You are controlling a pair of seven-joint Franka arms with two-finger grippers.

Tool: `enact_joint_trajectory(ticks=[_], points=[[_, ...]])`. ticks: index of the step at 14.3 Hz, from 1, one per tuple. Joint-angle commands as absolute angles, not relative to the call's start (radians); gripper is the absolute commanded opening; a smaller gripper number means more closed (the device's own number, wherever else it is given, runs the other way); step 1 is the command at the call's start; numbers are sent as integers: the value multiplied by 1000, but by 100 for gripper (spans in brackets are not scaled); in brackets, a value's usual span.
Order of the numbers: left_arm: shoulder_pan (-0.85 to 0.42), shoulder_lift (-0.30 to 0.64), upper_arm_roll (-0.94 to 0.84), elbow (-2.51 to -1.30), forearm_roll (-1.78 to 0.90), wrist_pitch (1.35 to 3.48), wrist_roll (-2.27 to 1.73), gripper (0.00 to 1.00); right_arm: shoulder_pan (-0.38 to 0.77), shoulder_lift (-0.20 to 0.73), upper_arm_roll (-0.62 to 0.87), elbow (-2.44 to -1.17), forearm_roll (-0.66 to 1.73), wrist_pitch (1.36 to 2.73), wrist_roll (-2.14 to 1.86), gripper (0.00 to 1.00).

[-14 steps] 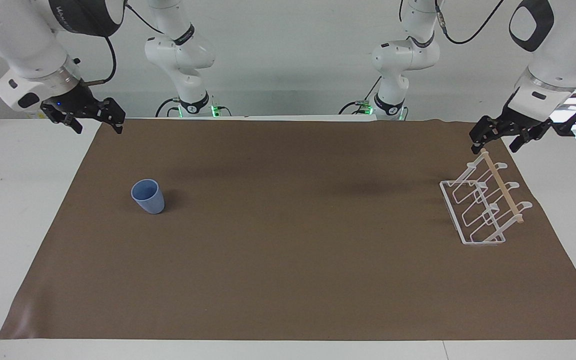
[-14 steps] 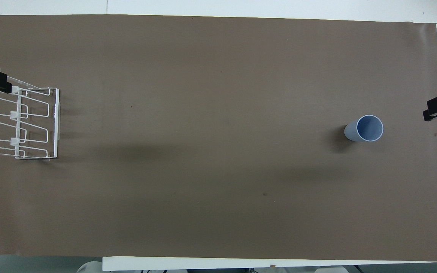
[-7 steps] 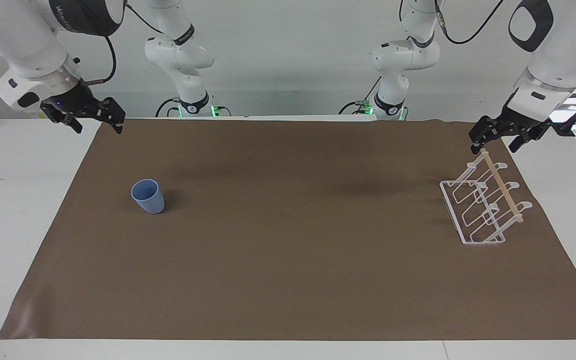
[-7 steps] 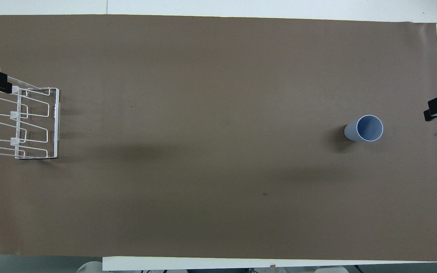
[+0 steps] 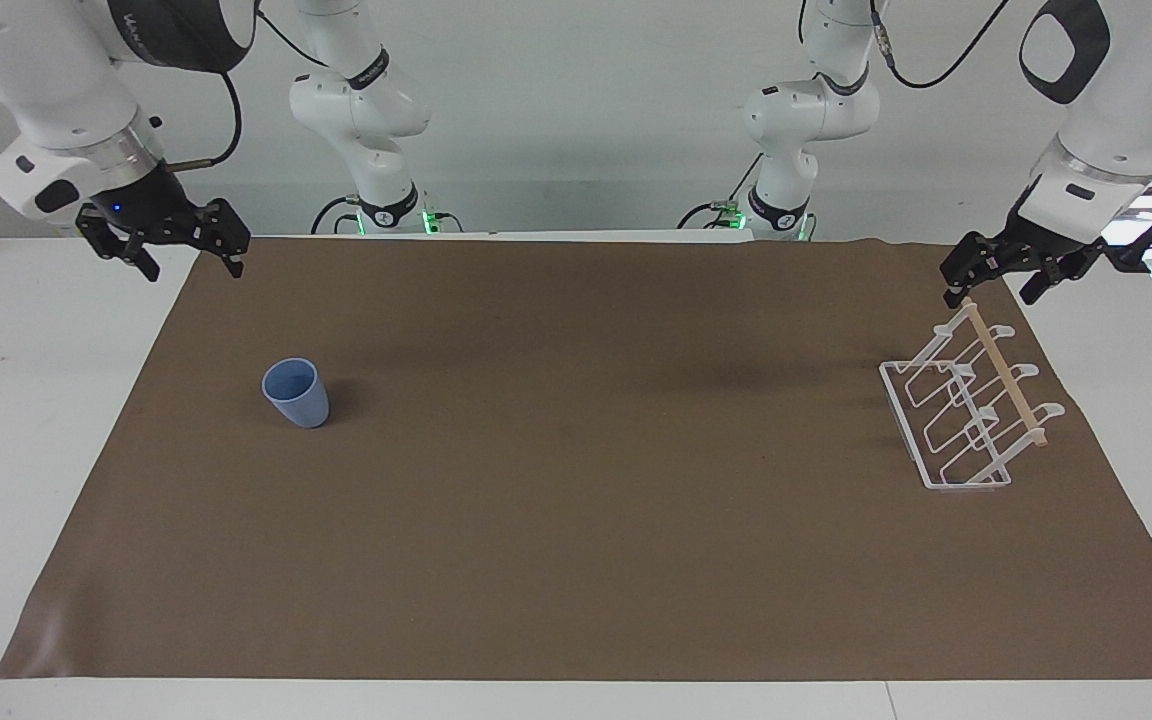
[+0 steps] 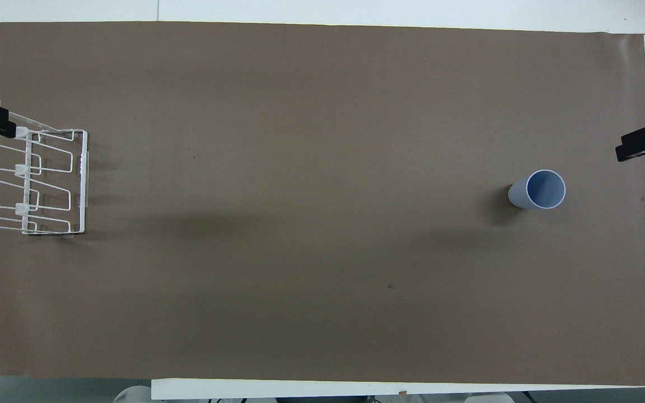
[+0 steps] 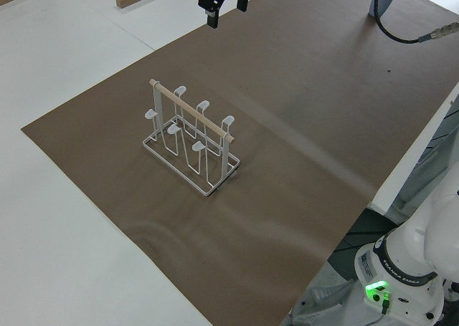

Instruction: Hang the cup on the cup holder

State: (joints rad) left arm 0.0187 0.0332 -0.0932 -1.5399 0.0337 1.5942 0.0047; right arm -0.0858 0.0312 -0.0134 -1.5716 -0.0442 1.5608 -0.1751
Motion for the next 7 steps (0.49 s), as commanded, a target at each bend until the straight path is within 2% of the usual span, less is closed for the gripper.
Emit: enact_joint_trajectory(ticks=[1,4,7], points=[[20,15,-89,-1562,23,1594,-5,100,-113,38,-11,-1725,-37,1733,-212,99],[20,15,-90,-1562,23,1594,-5,100,-133,46,-9,-1888,-25,1923,-238,99],[20,15,-89,-1562,23,1594,-5,100,-155,66,-9,-1959,-21,1954,-264,99]])
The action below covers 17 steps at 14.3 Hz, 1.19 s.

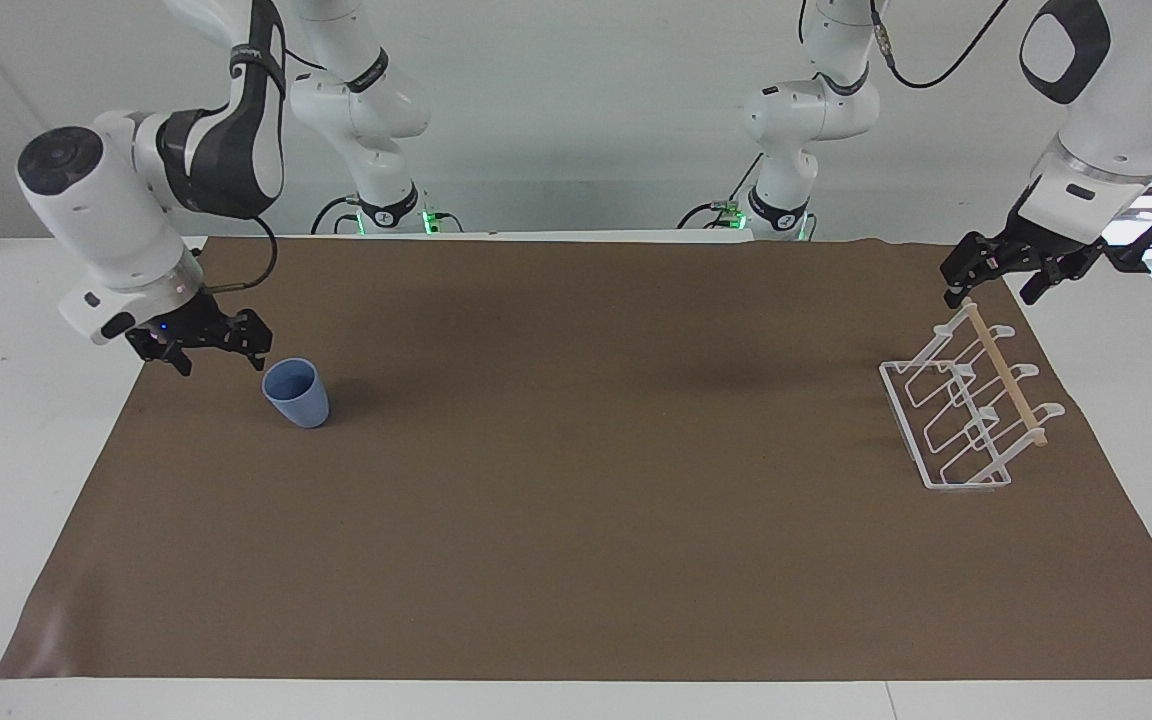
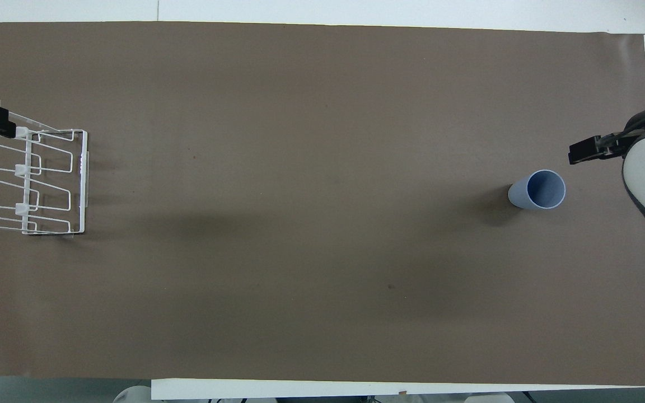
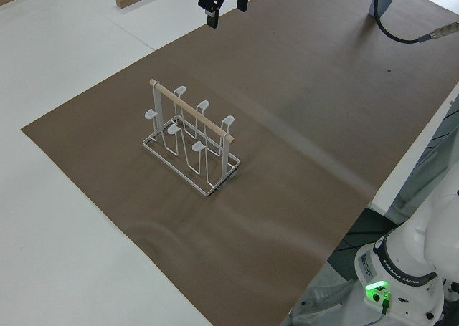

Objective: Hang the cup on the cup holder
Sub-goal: 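Reach the right gripper down to the rim of the blue cup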

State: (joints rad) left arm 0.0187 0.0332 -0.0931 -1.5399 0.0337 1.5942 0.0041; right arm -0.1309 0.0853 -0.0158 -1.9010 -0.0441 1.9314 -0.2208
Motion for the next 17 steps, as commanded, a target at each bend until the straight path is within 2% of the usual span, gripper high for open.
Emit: enact_joint_trajectory(ticks=[1,8,12,13,17], points=[[20,15,-89,-1562,23,1594,-5,100,-155,74,-9,-1971,-21,1954,-274,99],[20,15,-89,-1562,23,1594,-5,100,-170,109,-9,-2034,-21,2046,-339,98],[20,15,-89,-1562,23,1594,-5,100,-167,109,-9,-2094,-21,2131,-342,93],[20,15,-89,-1562,23,1594,-5,100,-169,115,-9,-2103,-21,2141,-344,90],[20,15,-89,-1562,23,1594,-5,100,-166,114,-9,-2111,-21,2140,-342,57]])
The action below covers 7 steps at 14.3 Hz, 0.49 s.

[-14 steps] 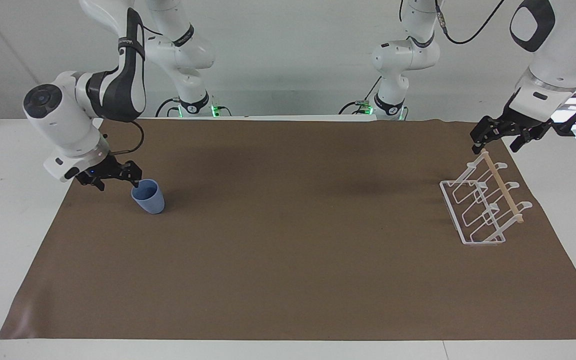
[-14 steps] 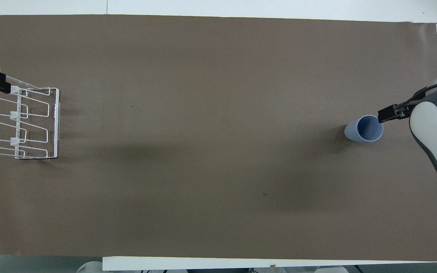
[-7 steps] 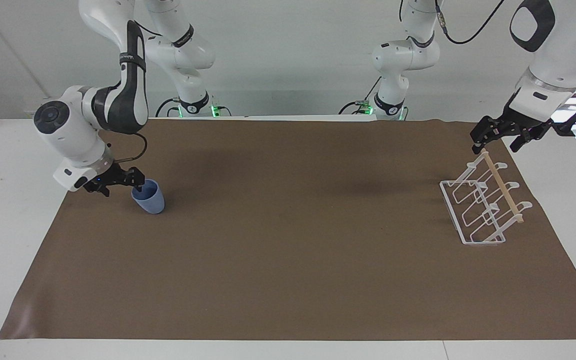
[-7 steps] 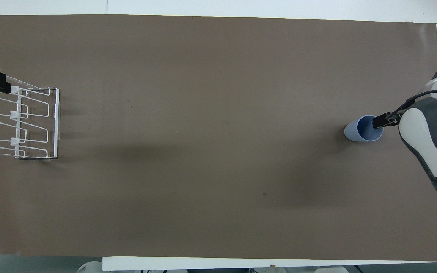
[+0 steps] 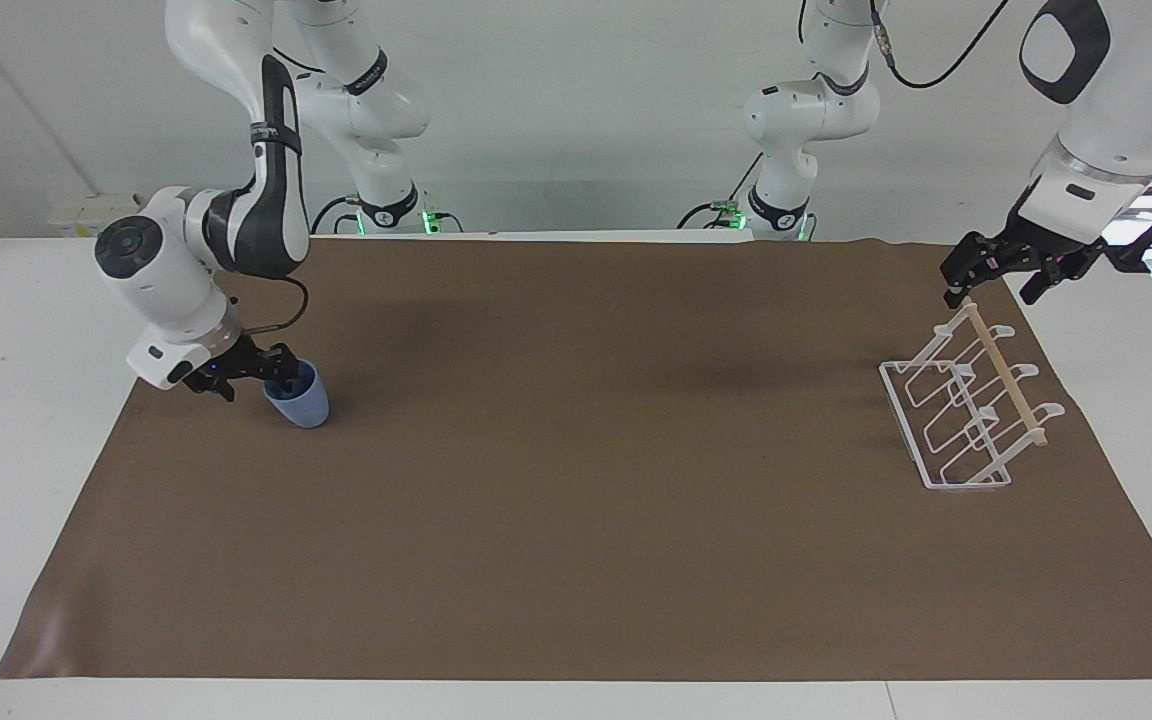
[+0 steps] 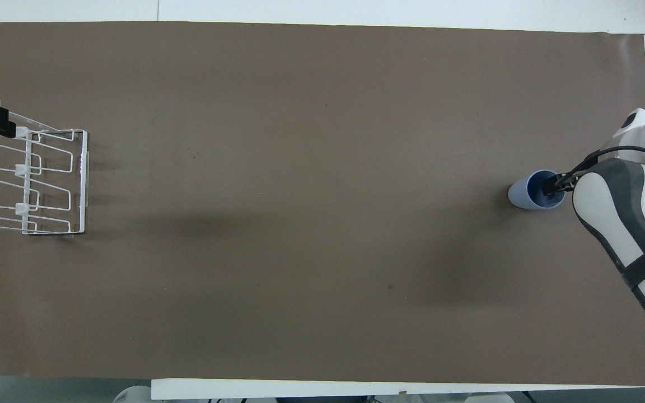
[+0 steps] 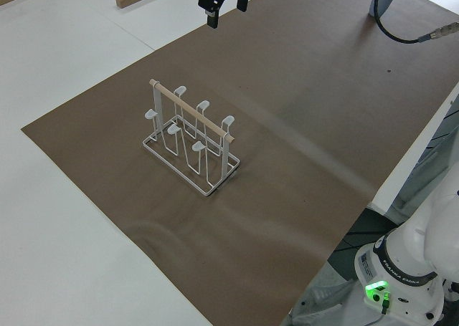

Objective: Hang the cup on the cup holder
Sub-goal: 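Reach the right gripper down to the rim of the blue cup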

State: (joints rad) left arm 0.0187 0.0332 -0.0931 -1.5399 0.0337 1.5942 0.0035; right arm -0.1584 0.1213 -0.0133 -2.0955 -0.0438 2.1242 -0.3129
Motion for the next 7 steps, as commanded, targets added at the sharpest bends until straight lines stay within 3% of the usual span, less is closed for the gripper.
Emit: enact_joint_trajectory(ticks=[1,3,7], points=[[20,15,-89,-1562,23,1594,-6,100,-164,114,-9,-2111,-21,2138,-342,51],[15,15,-90,-1562,23,1594,-6,100,-163,112,-9,-2114,-21,2137,-342,41],[17,15,-91,-1562,23,1594,-8,100,-158,110,-9,-2121,-23,2132,-350,7]])
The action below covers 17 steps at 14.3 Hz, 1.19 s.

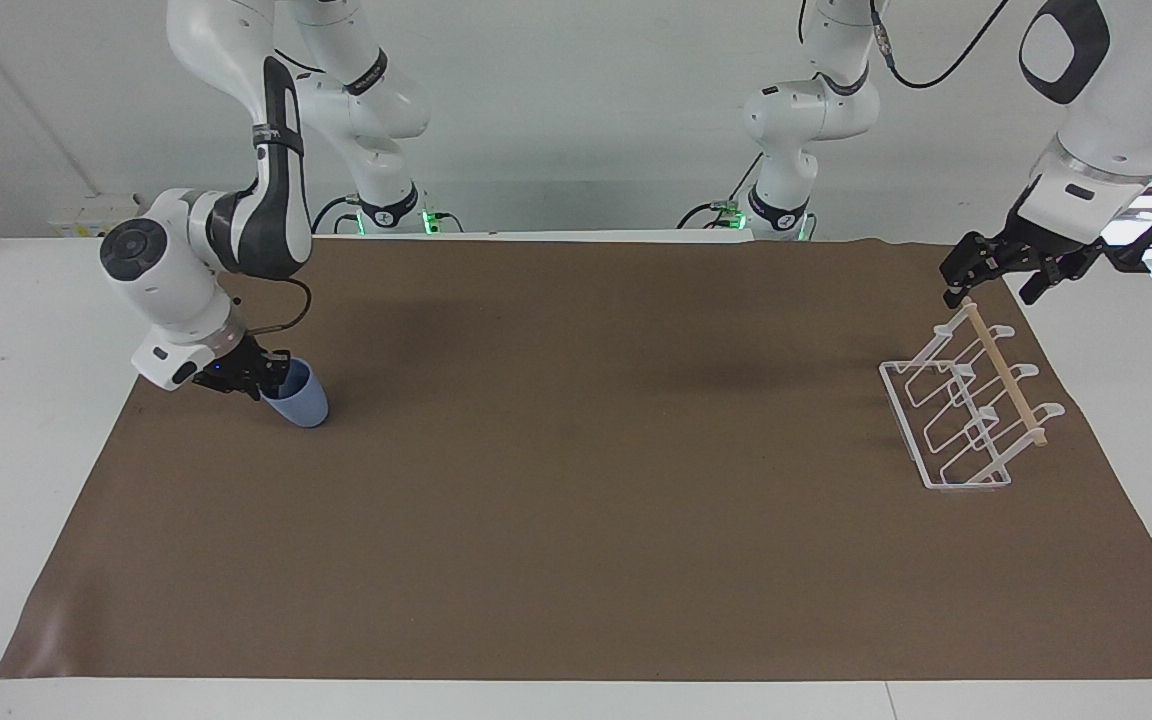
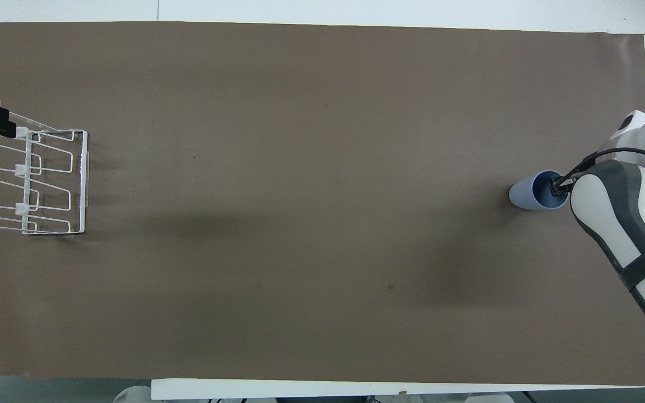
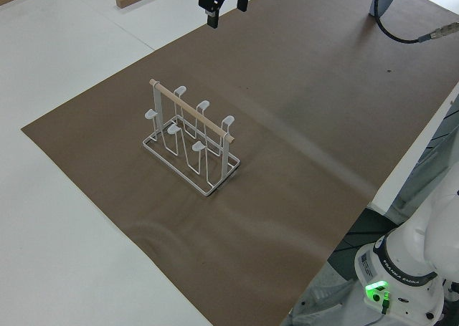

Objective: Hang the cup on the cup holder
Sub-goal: 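Reach the right gripper down to the rim of the blue cup, then lift the cup with the right gripper while the left gripper approaches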

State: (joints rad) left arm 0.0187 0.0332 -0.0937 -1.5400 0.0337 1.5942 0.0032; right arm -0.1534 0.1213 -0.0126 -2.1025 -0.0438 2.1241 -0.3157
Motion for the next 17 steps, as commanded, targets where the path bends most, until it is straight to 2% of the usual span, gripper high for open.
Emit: enact_joint_trajectory(ticks=[1,4,8,10,12,17], points=[[11,15,-91,-1562,23,1595,-5,100,-152,109,-8,-2120,-23,2129,-348,0],[17,14,-89,-1562,26,1560,-5,100,-140,110,-6,-2086,-25,2074,-350,0],[31,-12,-83,-1609,34,1540,-73,100,-58,104,12,-1916,0,1866,-347,0],[17,-44,-87,-1672,31,1557,-219,100,-35,106,58,-1846,151,1798,-334,0],[-27,-77,-94,-1739,-10,1595,-337,100,6,109,69,-1842,330,1792,-319,0],[-150,-81,-94,-1781,-213,1722,-959,100,110,95,69,-1874,677,1773,-155,0]])
